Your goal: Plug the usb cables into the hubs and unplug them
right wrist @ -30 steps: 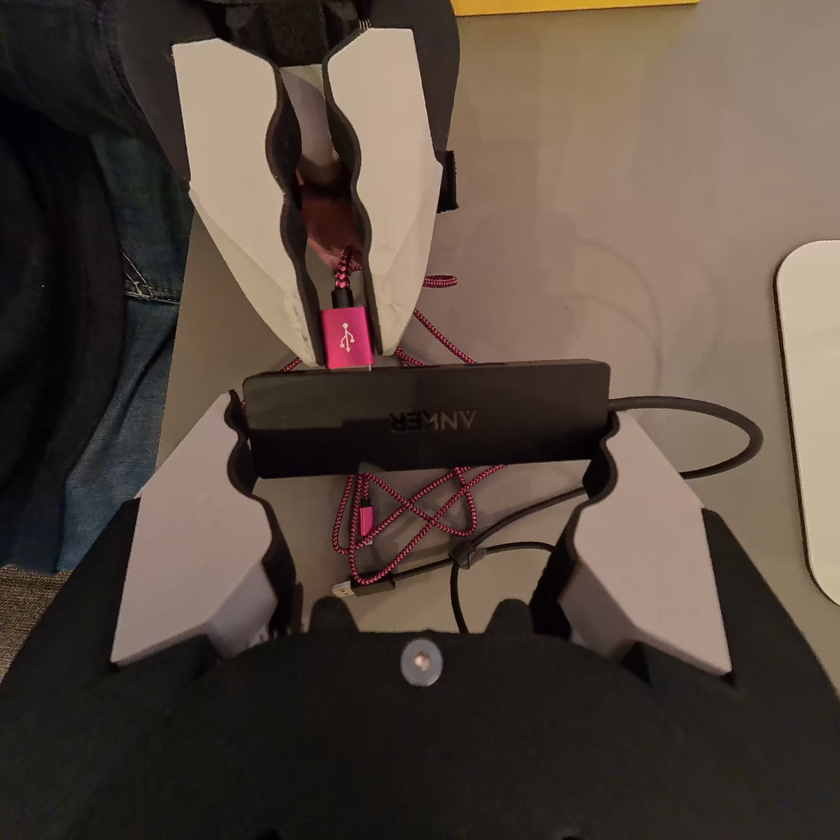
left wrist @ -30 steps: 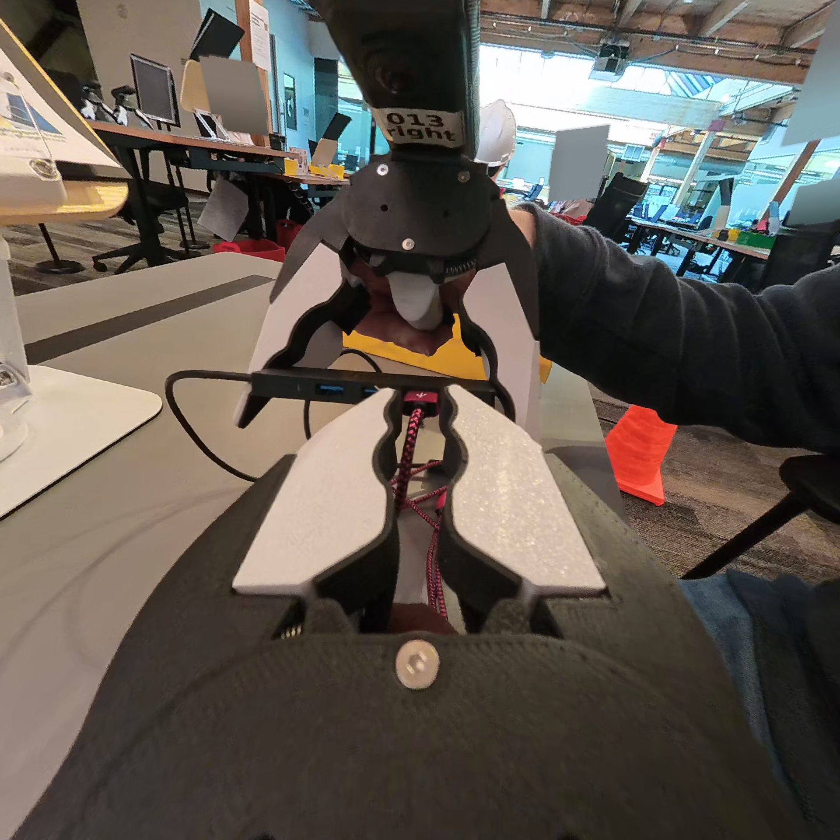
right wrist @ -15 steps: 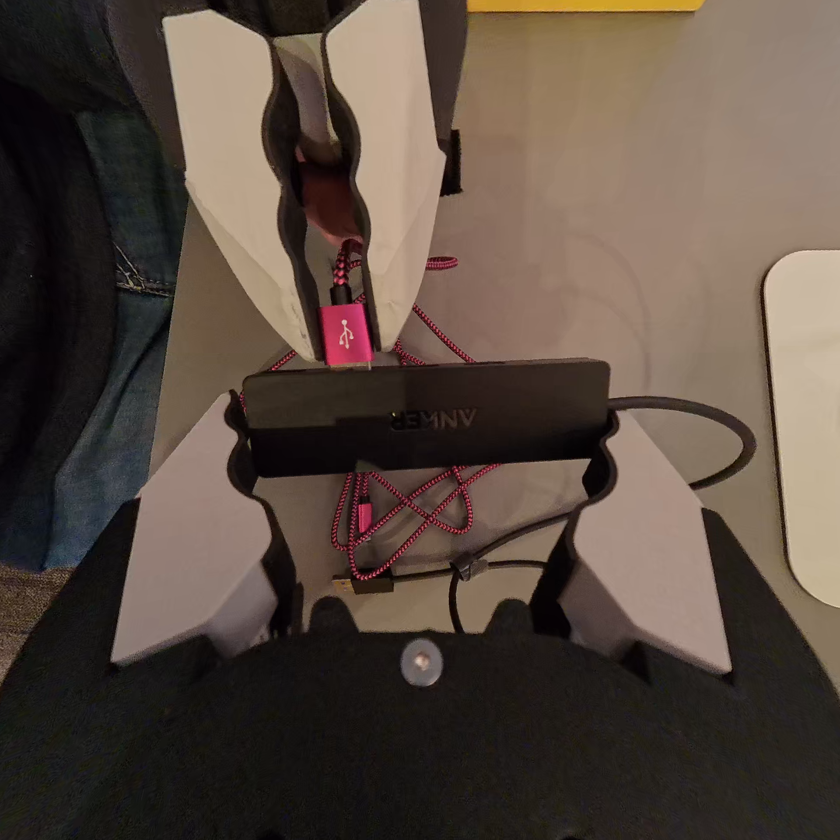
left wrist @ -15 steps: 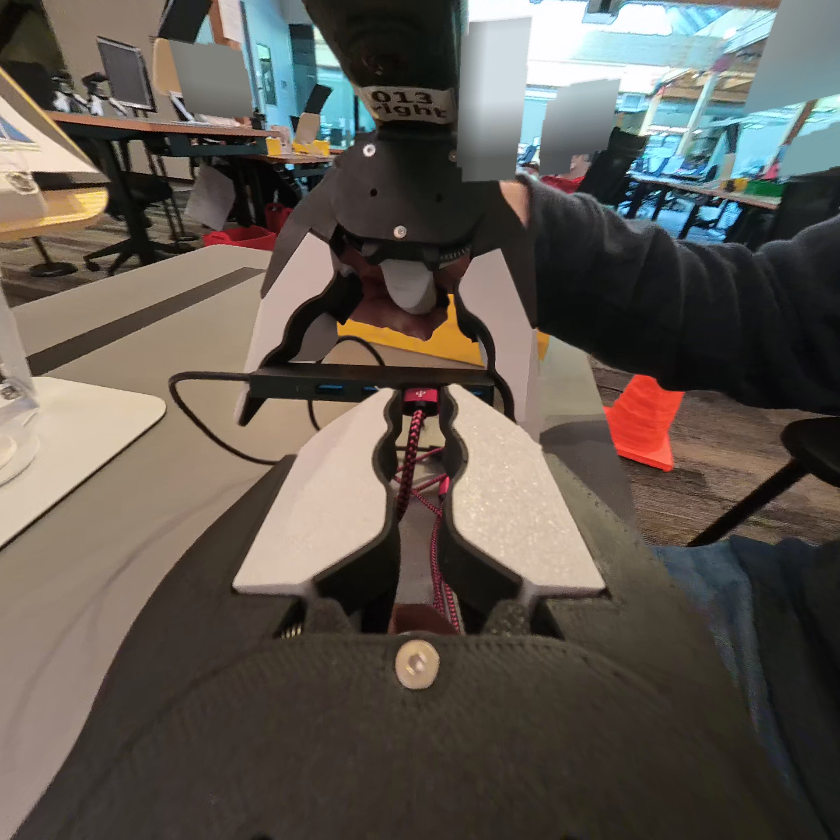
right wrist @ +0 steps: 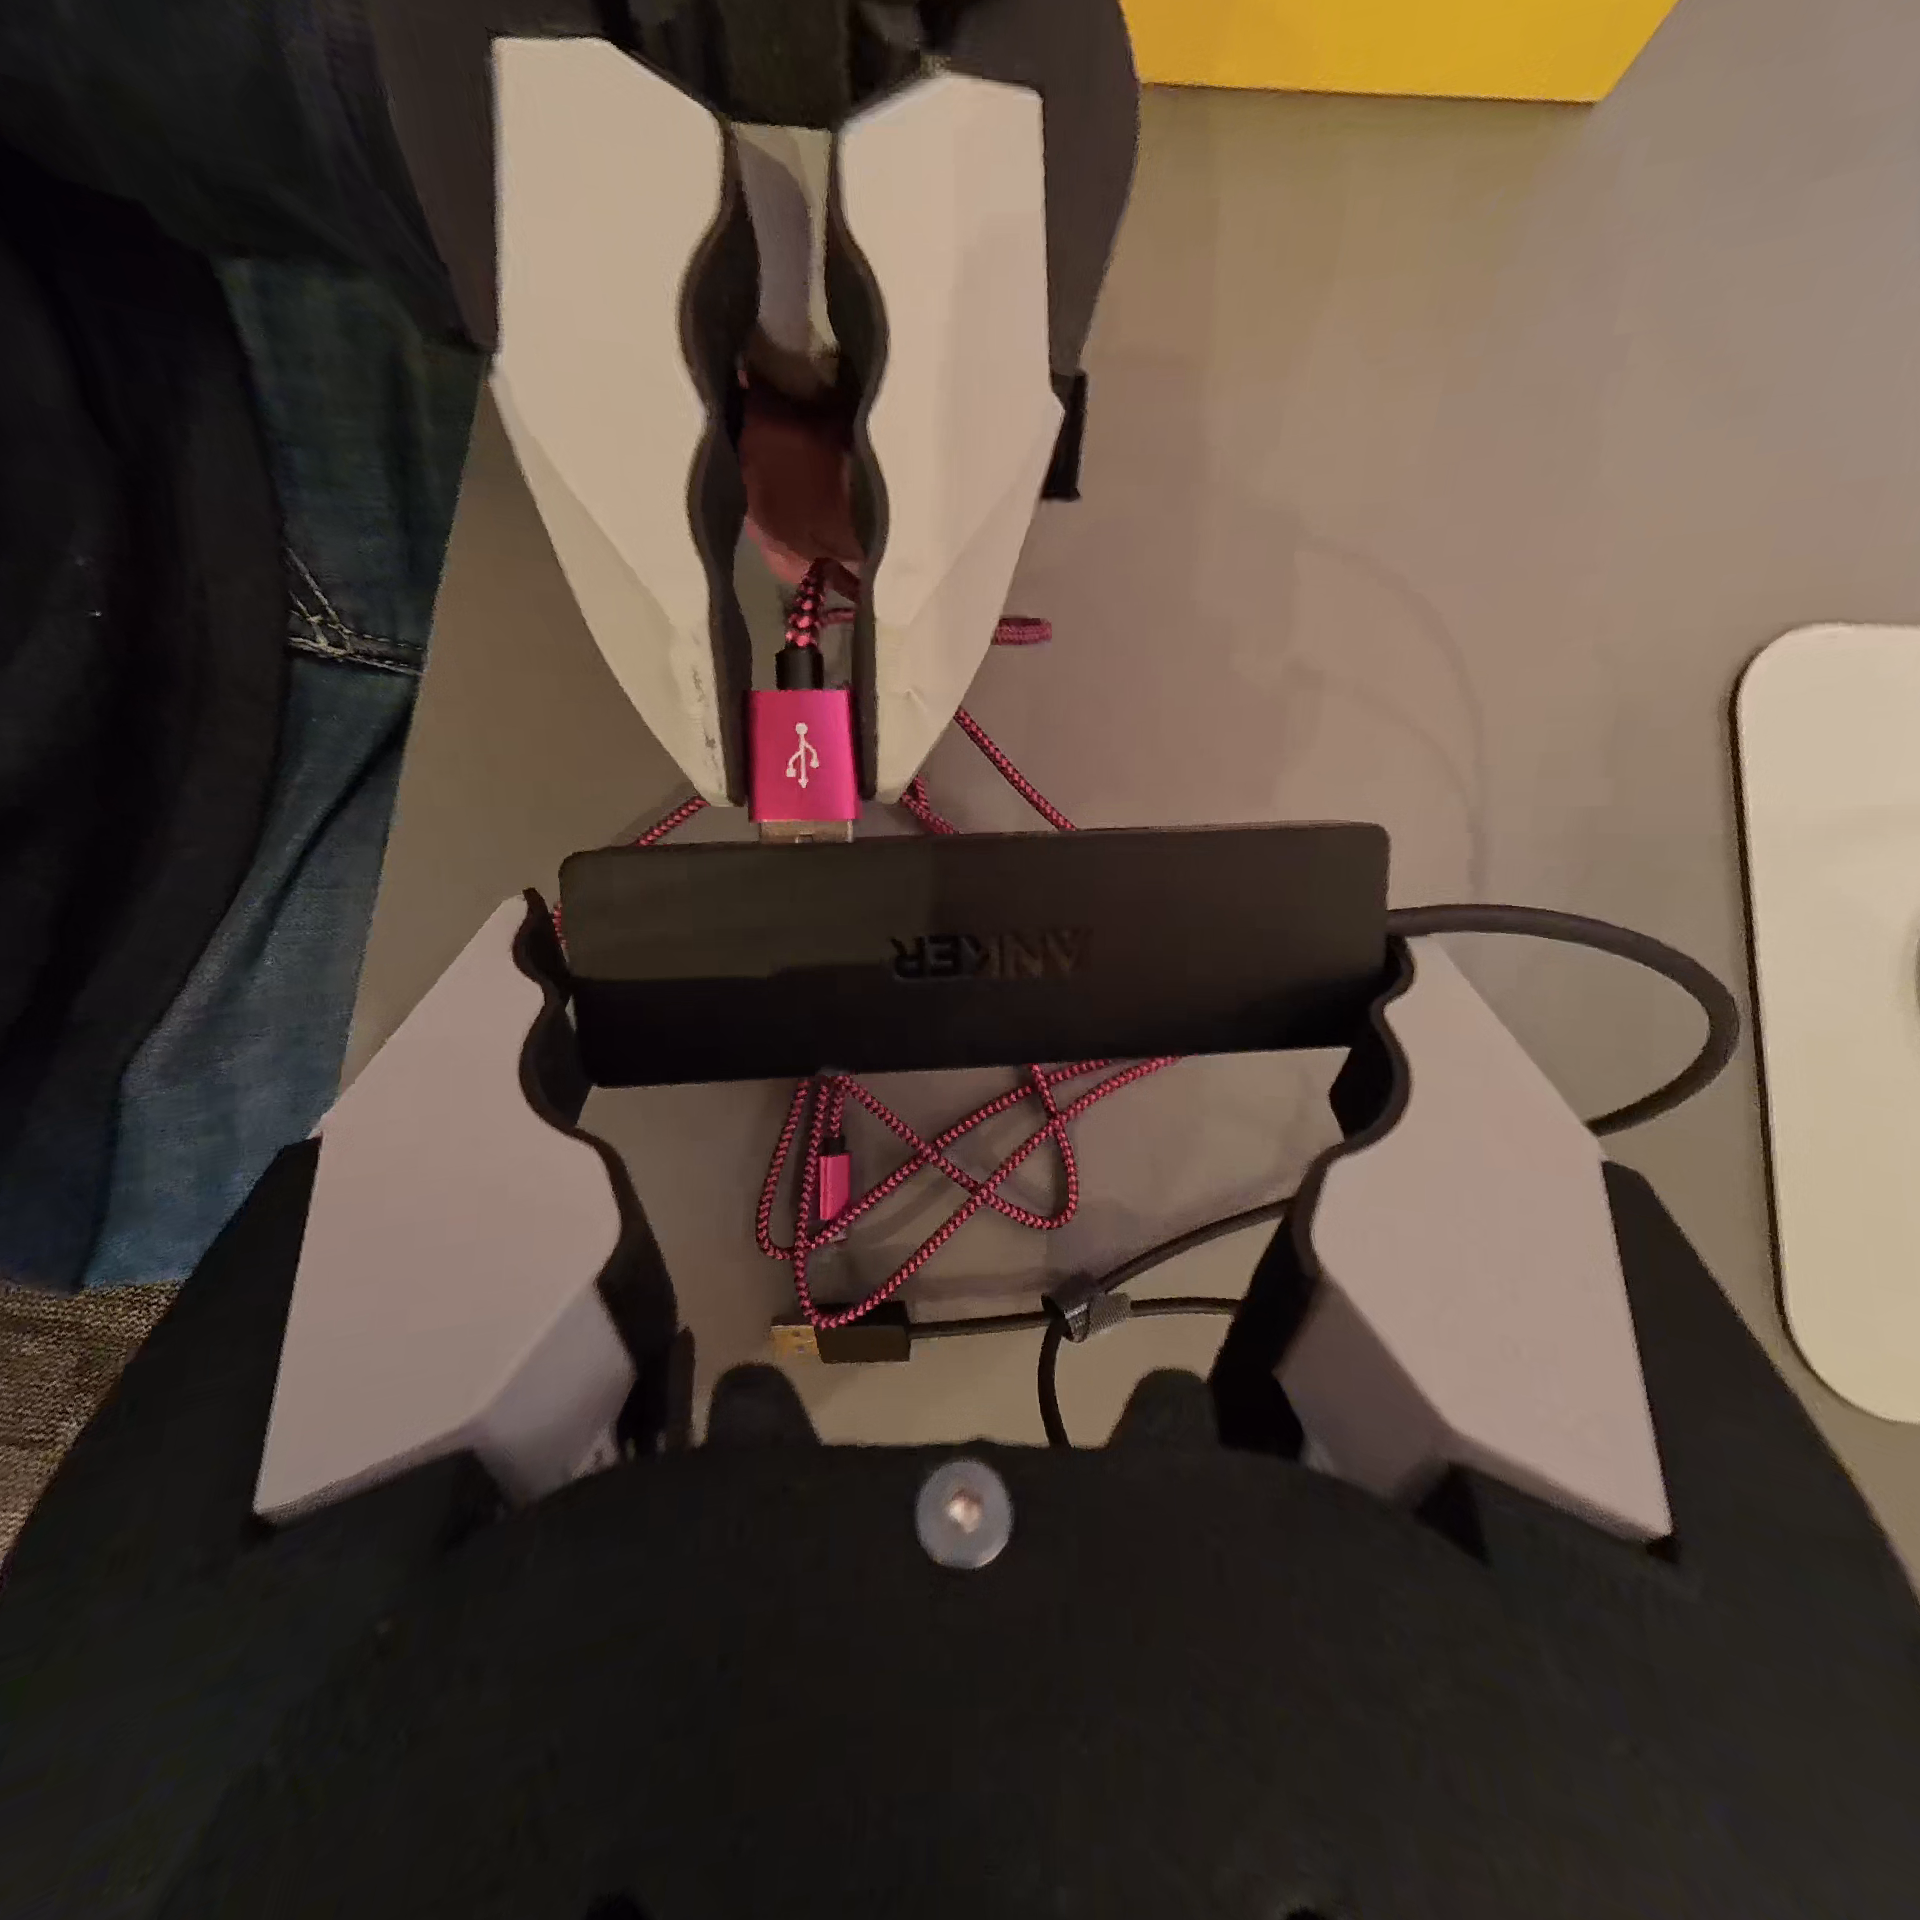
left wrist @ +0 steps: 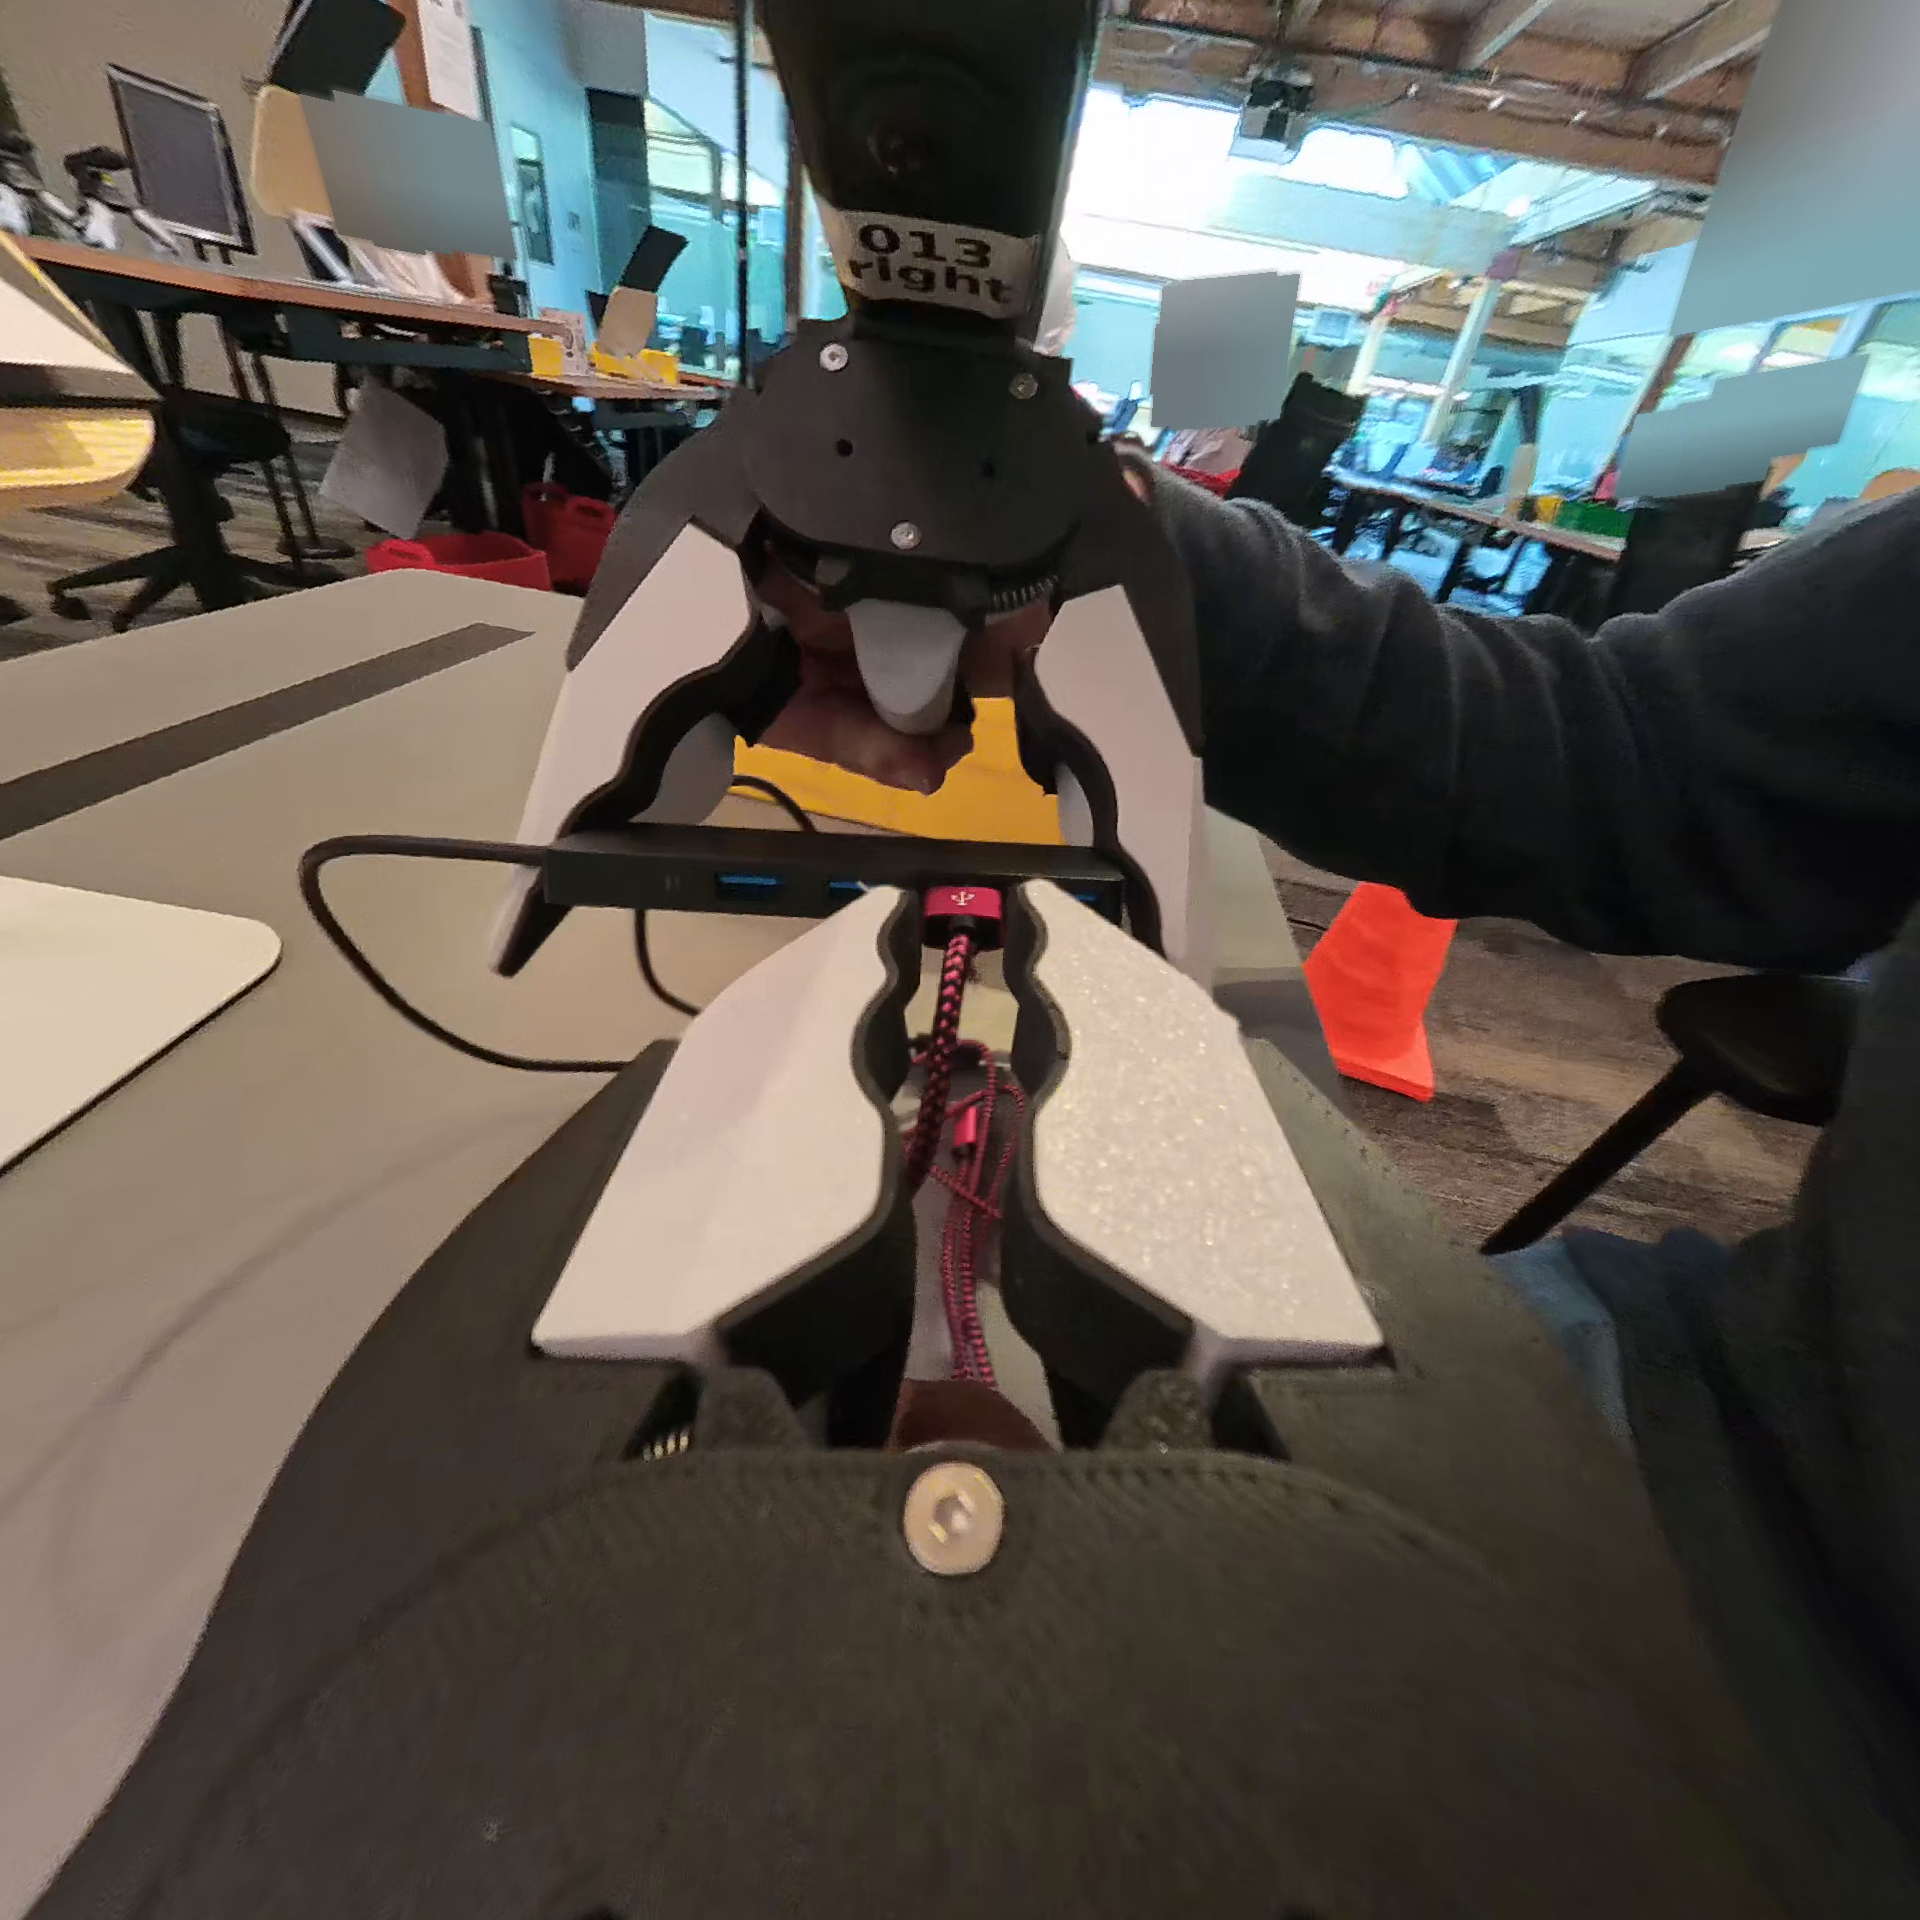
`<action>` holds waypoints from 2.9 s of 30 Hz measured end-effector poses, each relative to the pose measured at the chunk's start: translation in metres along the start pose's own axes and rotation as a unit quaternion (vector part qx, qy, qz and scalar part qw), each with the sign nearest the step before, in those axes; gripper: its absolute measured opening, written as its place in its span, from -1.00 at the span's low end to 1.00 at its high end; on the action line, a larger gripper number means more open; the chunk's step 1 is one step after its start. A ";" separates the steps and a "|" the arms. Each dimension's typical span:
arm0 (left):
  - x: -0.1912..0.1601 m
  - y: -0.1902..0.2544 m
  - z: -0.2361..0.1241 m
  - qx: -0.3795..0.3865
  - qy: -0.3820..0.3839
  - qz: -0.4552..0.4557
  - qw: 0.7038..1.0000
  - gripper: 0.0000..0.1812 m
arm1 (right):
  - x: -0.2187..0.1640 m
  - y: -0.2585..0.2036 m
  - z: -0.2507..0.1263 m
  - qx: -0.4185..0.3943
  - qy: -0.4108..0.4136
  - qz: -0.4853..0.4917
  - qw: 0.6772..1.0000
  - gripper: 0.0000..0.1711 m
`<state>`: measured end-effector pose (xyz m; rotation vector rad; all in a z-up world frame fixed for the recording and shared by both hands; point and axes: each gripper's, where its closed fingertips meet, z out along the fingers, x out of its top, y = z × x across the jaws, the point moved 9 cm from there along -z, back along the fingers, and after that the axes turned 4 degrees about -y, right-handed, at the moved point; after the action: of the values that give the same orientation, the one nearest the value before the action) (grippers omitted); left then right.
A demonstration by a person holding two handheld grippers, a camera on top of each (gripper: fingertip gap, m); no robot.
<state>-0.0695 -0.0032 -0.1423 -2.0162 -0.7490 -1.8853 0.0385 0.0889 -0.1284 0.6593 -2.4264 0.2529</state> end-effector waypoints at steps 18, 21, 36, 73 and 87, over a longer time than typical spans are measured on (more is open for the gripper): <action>0.000 -0.001 0.001 0.028 -0.026 0.018 0.999 -0.84 | -0.004 0.004 0.001 -0.012 -0.009 0.007 1.000 0.70; 0.002 0.002 0.003 0.062 -0.049 0.051 0.996 -0.83 | -0.007 0.006 0.003 -0.016 -0.014 0.024 1.000 0.69; -0.001 0.002 0.002 0.006 -0.051 0.022 0.998 -0.83 | -0.006 -0.001 0.003 -0.004 -0.023 -0.017 1.000 0.69; 0.002 -0.012 -0.024 0.070 -0.041 0.022 0.996 -0.83 | -0.023 -0.001 -0.021 -0.035 -0.027 0.010 0.999 0.69; -0.017 -0.015 -0.024 0.118 -0.153 0.057 0.980 -0.84 | -0.040 -0.011 -0.017 -0.055 -0.043 0.032 0.997 0.69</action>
<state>-0.0982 -0.0070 -0.1582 -2.1662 -0.8661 -1.3680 0.0809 0.1006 -0.1391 0.5551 -2.5263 0.1174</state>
